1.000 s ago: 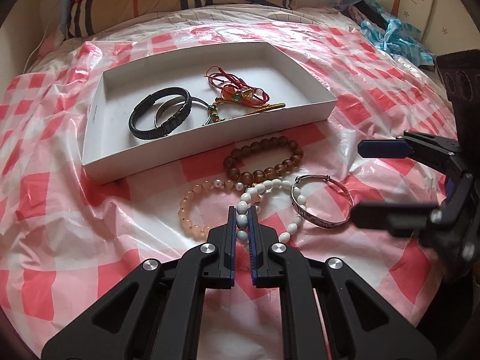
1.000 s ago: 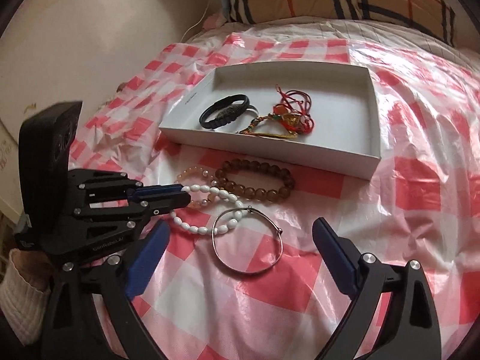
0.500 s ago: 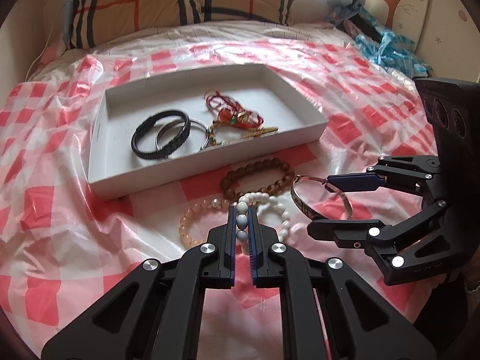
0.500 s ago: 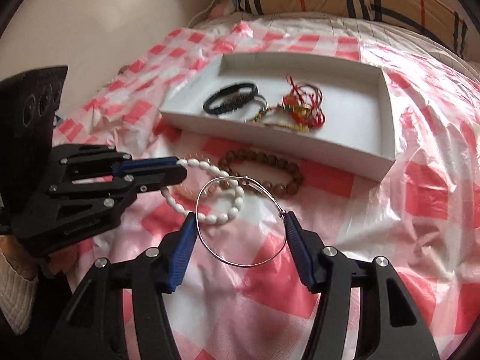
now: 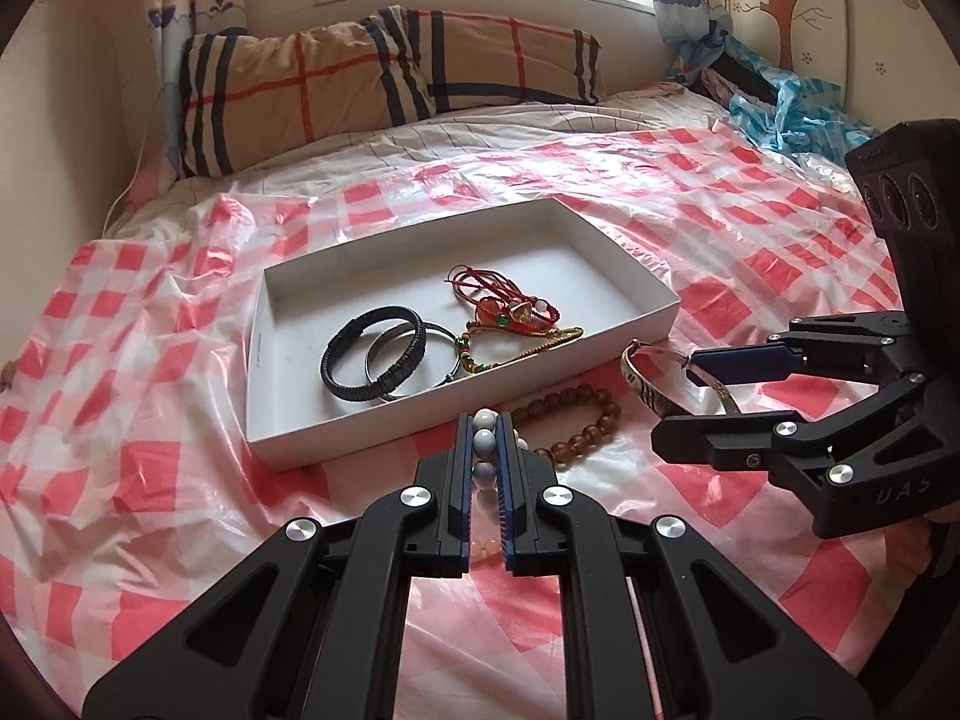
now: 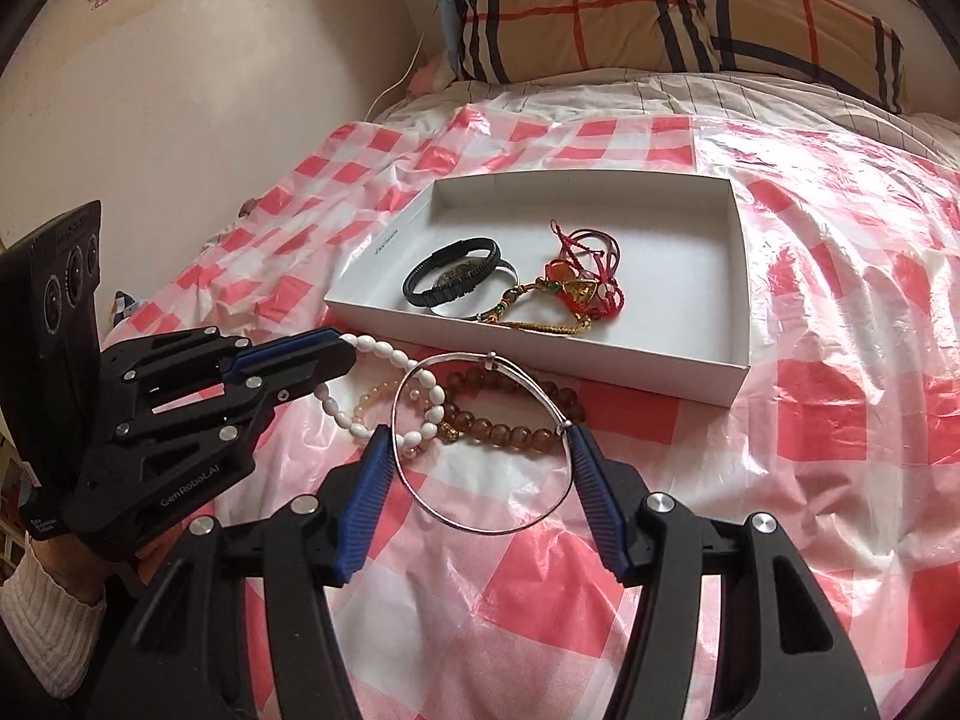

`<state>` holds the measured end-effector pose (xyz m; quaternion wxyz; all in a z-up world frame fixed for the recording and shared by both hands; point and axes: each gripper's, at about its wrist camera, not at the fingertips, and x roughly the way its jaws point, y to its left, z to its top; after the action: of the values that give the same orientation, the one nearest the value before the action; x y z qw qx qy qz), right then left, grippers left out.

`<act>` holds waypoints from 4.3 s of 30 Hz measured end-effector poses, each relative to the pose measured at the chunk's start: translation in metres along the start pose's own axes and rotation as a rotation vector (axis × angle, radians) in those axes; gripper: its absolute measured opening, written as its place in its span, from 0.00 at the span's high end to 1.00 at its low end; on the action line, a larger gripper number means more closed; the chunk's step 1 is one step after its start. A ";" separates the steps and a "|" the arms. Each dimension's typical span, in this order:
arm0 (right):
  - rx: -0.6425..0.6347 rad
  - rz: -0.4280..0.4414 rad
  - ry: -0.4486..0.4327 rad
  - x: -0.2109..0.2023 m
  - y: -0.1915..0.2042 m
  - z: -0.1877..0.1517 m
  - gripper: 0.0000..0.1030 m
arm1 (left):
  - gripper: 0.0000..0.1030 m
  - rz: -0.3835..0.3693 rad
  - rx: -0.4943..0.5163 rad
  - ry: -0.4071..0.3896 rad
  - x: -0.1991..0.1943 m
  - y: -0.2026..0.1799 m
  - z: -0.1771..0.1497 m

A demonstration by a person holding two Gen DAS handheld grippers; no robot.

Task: Organize jewelry
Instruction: 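Carry the silver bangle and white bead bracelet toward the white tray with both tools, then open both tools over the white tray to drop the bracelets, then close the left tool on the pink bead bracelet while the right tool grasps the brown bead bracelet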

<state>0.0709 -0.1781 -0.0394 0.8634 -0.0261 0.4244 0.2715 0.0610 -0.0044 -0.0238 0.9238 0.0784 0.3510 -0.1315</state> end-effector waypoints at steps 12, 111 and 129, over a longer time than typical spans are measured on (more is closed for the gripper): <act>0.000 0.008 -0.019 -0.004 0.001 0.000 0.44 | 0.93 0.004 -0.010 -0.022 -0.003 0.003 0.002; -0.010 -0.360 0.144 0.075 -0.024 0.022 0.22 | 0.51 0.110 -0.116 0.230 0.060 0.025 -0.013; 0.013 -0.306 0.168 0.029 -0.035 -0.001 0.20 | 0.74 0.040 0.005 0.271 0.063 0.001 -0.017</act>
<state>0.1018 -0.1952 -0.0687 0.8562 -0.1072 0.4881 0.1311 0.0957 -0.0116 -0.0781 0.8701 0.1049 0.4706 -0.1021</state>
